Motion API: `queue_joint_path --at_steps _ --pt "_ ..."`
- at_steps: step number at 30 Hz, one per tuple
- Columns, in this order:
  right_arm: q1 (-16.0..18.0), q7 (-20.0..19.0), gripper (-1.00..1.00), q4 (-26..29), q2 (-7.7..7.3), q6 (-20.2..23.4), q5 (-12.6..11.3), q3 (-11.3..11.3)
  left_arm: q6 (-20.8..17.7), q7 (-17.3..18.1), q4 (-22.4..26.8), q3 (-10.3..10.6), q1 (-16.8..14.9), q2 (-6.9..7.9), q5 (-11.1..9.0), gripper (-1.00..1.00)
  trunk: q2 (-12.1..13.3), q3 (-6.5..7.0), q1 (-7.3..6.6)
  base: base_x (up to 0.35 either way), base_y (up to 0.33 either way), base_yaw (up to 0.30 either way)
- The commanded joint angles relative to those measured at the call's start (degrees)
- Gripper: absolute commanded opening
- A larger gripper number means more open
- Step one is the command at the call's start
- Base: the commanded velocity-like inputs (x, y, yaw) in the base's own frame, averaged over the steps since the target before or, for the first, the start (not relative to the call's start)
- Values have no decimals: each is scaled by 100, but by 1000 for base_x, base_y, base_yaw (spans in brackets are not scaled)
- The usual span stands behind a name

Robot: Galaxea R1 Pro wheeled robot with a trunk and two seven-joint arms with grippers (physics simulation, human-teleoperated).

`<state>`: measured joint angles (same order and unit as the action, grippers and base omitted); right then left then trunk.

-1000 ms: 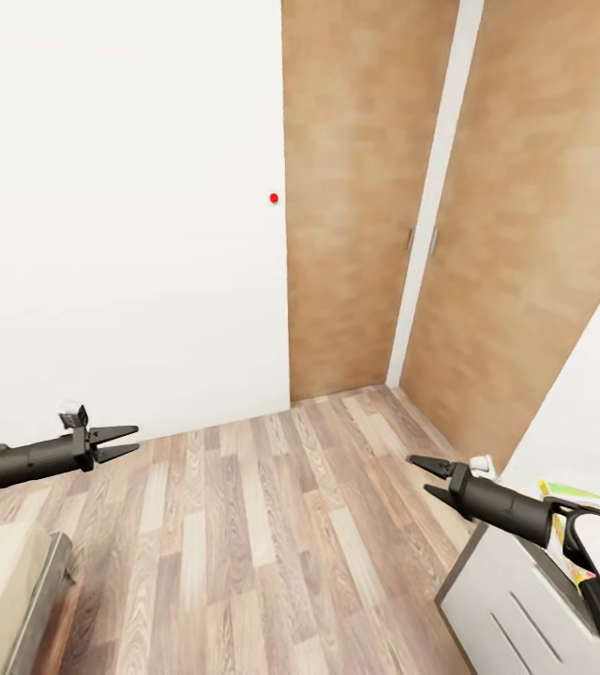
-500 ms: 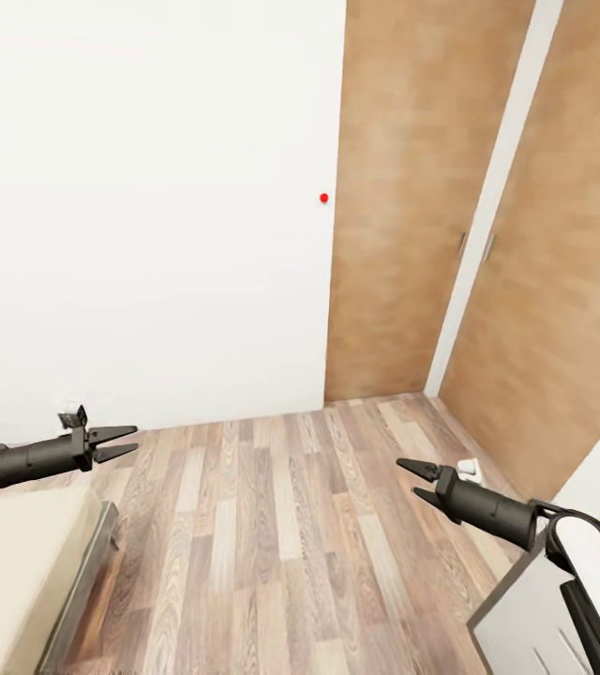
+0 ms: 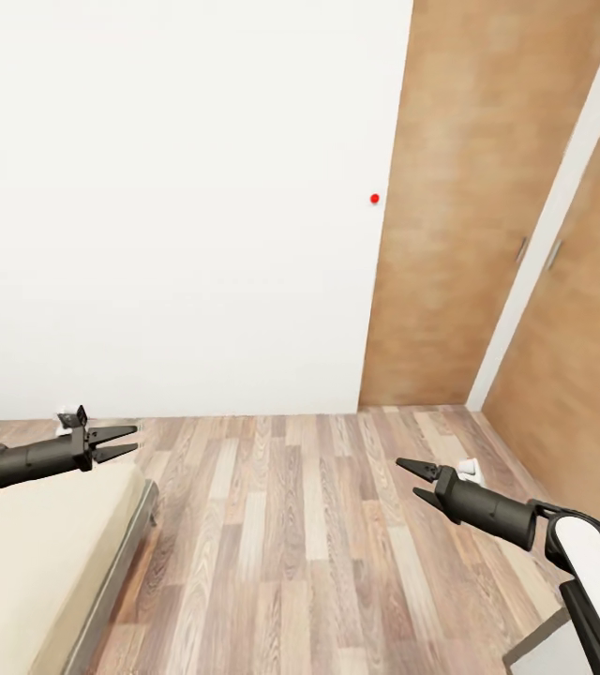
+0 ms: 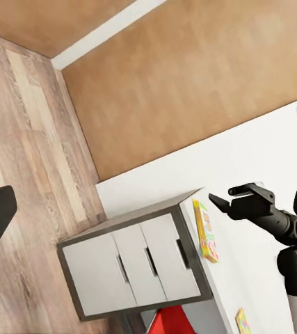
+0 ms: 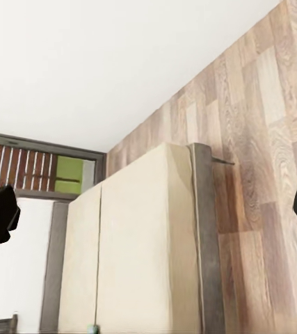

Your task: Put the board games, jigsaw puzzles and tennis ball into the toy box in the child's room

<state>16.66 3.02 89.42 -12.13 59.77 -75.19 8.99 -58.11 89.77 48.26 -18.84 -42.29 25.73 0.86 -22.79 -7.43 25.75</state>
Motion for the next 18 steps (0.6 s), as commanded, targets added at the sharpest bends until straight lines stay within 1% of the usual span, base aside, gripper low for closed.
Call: queue_joint_path --at_steps 1,18 --pt "4 32 100 5 -1 23 -35 6 -60 23 -1 1 -7 -2 11 100 -13 -13 4 0 0 293" --pt "4 30 100 5 0 23 -34 6 -43 23 -1 3 -7 -6 11 100 -13 -13 4 0 0 293"
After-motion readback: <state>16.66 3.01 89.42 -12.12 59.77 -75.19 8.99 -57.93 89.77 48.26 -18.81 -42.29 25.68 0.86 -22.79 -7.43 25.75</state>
